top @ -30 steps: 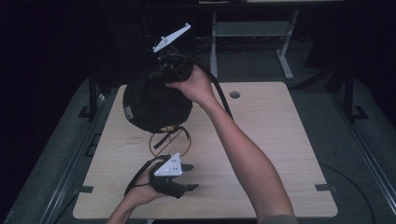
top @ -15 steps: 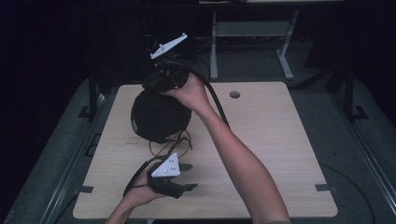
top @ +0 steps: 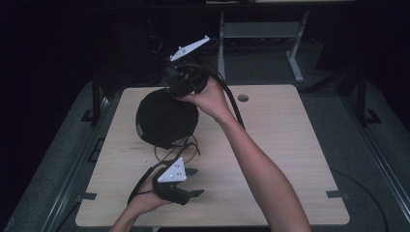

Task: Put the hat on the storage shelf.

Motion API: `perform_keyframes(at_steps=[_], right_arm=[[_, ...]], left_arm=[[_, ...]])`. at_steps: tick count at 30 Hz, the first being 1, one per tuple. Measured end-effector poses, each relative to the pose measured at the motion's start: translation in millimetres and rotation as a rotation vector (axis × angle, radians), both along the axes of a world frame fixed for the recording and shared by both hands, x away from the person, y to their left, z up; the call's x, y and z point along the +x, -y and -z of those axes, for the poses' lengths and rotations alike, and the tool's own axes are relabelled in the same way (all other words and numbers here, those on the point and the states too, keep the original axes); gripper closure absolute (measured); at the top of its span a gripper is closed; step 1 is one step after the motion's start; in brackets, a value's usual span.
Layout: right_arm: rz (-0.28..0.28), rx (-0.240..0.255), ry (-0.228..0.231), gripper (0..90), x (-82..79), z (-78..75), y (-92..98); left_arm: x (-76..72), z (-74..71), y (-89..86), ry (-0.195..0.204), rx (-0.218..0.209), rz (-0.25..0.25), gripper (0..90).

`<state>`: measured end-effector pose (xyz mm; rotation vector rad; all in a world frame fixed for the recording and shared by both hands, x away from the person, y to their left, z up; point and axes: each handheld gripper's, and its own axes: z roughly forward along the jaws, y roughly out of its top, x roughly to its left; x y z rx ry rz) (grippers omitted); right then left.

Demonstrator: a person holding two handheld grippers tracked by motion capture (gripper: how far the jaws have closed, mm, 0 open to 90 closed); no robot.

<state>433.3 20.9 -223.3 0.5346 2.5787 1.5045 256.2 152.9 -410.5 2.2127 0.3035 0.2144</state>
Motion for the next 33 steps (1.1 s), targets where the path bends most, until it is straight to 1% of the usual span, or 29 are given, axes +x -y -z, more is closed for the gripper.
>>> perform_keyframes(at_steps=[3,4,6,7,8,10,14,16,17,18,22,25,27,28,29,33], right_arm=[[0.008,0.003,-0.001,36.2,-0.8,-0.1,5.6],[0.015,0.012,-0.007,34.7,-1.5,0.2,8.6],[0.016,0.009,-0.015,32.9,-1.5,0.4,11.1],[0.013,0.007,-0.014,32.4,-1.2,0.7,12.8],[0.016,0.005,-0.024,31.6,-2.2,0.5,14.5],[0.018,0.002,-0.023,30.4,-2.5,0.6,16.0],[0.033,0.014,-0.020,27.7,-6.0,0.5,24.9],[0.036,0.006,-0.028,27.2,-6.8,1.4,28.4],[0.037,0.003,-0.020,26.9,-6.6,2.0,30.4],[0.040,0.009,-0.025,26.6,-7.0,2.3,33.6],[0.053,0.015,-0.036,25.0,-8.4,2.1,40.6],[0.061,0.013,-0.030,24.6,-9.3,2.1,43.6],[0.066,0.015,-0.029,24.6,-10.6,2.2,47.2],[0.071,0.016,-0.031,24.0,-11.0,3.4,51.2],[0.071,0.016,-0.031,24.0,-11.0,3.4,51.2],[0.082,0.013,-0.041,23.2,-13.0,5.0,57.4]], left_arm=[[0.4,0.5,0.6,0.001,0.001,0.000,33.5],[0.3,0.5,0.7,0.001,0.002,0.000,32.9],[0.1,0.4,0.5,0.001,0.005,-0.002,31.9],[1.2,0.6,-0.5,-0.010,0.003,-0.002,31.3],[1.2,0.6,-0.5,-0.010,0.003,-0.002,30.7],[2.6,1.0,-1.7,-0.010,0.000,-0.008,30.3],[2.7,0.9,-1.5,-0.024,-0.012,-0.013,29.2],[2.5,0.3,-1.0,-0.027,-0.022,-0.009,28.7],[2.2,0.0,-0.9,-0.026,-0.023,-0.010,28.7],[2.3,-0.1,-0.9,-0.025,-0.024,-0.011,28.6],[2.9,1.4,-0.4,-0.026,-0.013,-0.012,27.9],[3.2,1.5,0.4,-0.033,-0.009,-0.012,27.5],[3.7,1.5,0.8,-0.047,-0.020,-0.027,26.8],[3.9,1.5,0.4,-0.048,-0.025,-0.032,26.4],[4.2,0.9,-0.4,-0.048,-0.019,-0.031,26.4],[4.1,1.3,-1.3,-0.050,-0.022,-0.039,25.7]])
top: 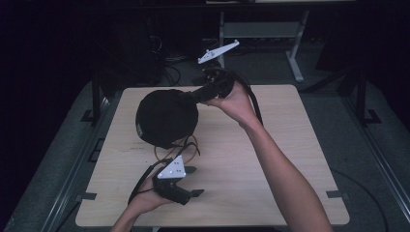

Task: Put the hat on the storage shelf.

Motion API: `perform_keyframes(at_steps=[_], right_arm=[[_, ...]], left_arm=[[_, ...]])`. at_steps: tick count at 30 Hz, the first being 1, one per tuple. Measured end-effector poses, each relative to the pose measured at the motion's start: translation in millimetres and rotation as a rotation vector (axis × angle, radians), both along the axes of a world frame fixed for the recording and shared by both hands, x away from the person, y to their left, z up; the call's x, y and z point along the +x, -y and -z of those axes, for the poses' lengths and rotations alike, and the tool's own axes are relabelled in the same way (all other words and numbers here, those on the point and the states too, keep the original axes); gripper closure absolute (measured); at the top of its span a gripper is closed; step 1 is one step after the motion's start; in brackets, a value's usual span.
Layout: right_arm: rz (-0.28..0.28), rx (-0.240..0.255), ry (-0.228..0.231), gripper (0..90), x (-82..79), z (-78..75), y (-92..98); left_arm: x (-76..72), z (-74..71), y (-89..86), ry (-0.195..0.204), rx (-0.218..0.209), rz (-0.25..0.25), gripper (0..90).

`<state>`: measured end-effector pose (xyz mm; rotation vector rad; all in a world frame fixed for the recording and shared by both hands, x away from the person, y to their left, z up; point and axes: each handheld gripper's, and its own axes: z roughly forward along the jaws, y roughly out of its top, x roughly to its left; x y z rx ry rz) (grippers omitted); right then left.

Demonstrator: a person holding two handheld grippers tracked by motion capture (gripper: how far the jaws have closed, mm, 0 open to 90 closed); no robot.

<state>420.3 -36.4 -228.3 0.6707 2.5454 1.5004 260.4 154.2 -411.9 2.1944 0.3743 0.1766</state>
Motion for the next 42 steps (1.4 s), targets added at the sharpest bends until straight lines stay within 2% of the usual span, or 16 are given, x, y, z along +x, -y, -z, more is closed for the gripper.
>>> perform_keyframes(at_steps=[14,22,27,33,42], right_arm=[[0.019,-0.003,0.003,21.3,-7.3,3.9,23.7],[0.034,-0.002,-0.004,21.2,-12.7,8.2,39.2],[0.039,0.000,-0.005,20.7,-15.2,11.4,49.5],[0.053,-0.004,-0.009,20.1,-19.0,14.4,61.5],[0.071,-0.001,-0.018,19.7,-26.7,25.2,85.0]], left_arm=[[-1.0,1.3,3.7,0.014,0.001,0.003,24.3],[-0.1,1.8,4.8,0.001,0.025,0.001,24.3],[-0.1,2.0,5.3,0.003,0.015,-0.004,24.3],[-0.4,3.1,6.4,0.008,0.043,-0.010,24.3],[-1.6,4.9,8.0,0.005,0.036,-0.016,24.3]])
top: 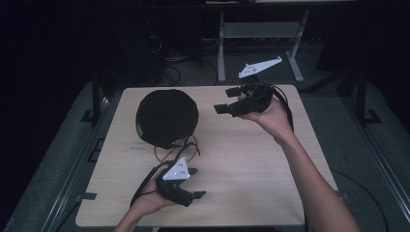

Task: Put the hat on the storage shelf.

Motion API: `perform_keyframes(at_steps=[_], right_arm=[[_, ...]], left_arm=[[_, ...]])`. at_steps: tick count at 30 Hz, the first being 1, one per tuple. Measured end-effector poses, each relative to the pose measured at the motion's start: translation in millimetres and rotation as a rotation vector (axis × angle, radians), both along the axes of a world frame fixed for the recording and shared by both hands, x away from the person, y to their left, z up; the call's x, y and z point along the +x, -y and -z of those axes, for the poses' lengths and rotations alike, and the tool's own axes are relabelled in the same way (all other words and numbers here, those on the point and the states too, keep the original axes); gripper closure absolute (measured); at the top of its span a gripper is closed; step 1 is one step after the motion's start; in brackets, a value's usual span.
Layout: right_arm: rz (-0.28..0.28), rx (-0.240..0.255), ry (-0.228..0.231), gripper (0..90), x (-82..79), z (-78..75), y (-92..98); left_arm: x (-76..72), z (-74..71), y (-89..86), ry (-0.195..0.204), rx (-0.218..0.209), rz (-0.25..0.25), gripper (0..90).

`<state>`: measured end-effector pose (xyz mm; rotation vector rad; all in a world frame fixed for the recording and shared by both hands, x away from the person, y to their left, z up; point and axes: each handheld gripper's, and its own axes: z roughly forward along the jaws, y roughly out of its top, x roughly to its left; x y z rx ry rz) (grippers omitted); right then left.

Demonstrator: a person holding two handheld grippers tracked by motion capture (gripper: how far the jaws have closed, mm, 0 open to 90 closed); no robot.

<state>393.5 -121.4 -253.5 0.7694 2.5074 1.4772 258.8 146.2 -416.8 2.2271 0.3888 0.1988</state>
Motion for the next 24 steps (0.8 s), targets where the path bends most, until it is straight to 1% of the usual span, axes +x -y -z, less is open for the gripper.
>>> perform_keyframes(at_steps=[8,11,13,16,20,24], right_arm=[[0.018,0.007,-0.007,19.6,-3.9,6.9,16.1],[0.026,0.002,-0.009,19.4,-5.5,10.7,20.7],[0.027,0.004,-0.010,19.4,-5.8,12.1,22.7],[0.037,0.008,-0.017,19.3,-7.1,16.2,28.2],[0.040,0.019,-0.037,18.5,-7.9,22.5,34.9],[0.053,0.017,-0.049,16.3,-9.2,29.5,41.1]], left_arm=[[0.2,0.3,-0.2,-0.001,0.003,-0.001,24.2],[0.5,0.7,0.1,-0.002,0.010,0.004,24.3],[0.3,0.9,0.4,0.000,0.007,0.001,24.2],[0.1,1.2,1.0,-0.001,0.006,0.001,23.9],[0.2,1.9,1.5,-0.005,0.014,0.003,23.8],[0.0,3.3,3.0,-0.008,0.012,-0.003,22.9]])
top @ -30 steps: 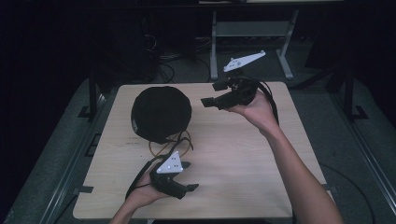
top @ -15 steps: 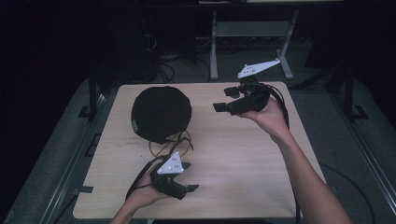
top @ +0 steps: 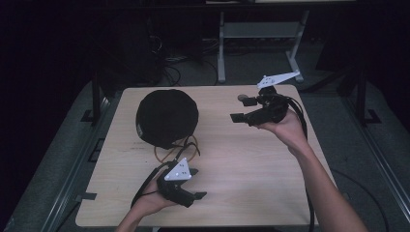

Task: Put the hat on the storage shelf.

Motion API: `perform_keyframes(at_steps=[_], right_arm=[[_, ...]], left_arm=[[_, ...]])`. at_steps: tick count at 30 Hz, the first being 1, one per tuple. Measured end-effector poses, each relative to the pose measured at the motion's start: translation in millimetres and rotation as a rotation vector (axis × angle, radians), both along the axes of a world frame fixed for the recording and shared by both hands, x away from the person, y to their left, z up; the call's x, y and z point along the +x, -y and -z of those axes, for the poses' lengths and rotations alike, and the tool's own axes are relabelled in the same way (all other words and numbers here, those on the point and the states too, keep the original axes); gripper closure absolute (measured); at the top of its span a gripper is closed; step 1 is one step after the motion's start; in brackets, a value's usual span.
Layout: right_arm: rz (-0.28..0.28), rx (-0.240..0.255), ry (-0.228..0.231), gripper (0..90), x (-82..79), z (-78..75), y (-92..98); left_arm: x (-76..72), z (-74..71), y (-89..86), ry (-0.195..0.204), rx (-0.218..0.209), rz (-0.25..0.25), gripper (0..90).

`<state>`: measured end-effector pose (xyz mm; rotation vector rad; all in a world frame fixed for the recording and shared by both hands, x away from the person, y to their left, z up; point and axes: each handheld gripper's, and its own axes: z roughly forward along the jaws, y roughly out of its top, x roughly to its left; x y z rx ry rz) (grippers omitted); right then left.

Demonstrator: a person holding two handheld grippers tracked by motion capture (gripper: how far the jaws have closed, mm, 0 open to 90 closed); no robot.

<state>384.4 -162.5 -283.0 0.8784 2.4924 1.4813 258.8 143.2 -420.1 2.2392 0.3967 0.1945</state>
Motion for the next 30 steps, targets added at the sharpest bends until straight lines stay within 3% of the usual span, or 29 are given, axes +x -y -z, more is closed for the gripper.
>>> perform_keyframes(at_steps=[30], right_arm=[[0.042,-0.018,-0.051,14.9,-14.0,39.8,34.0]], left_arm=[[0.1,1.4,-0.5,0.025,0.002,-0.005,21.7]])
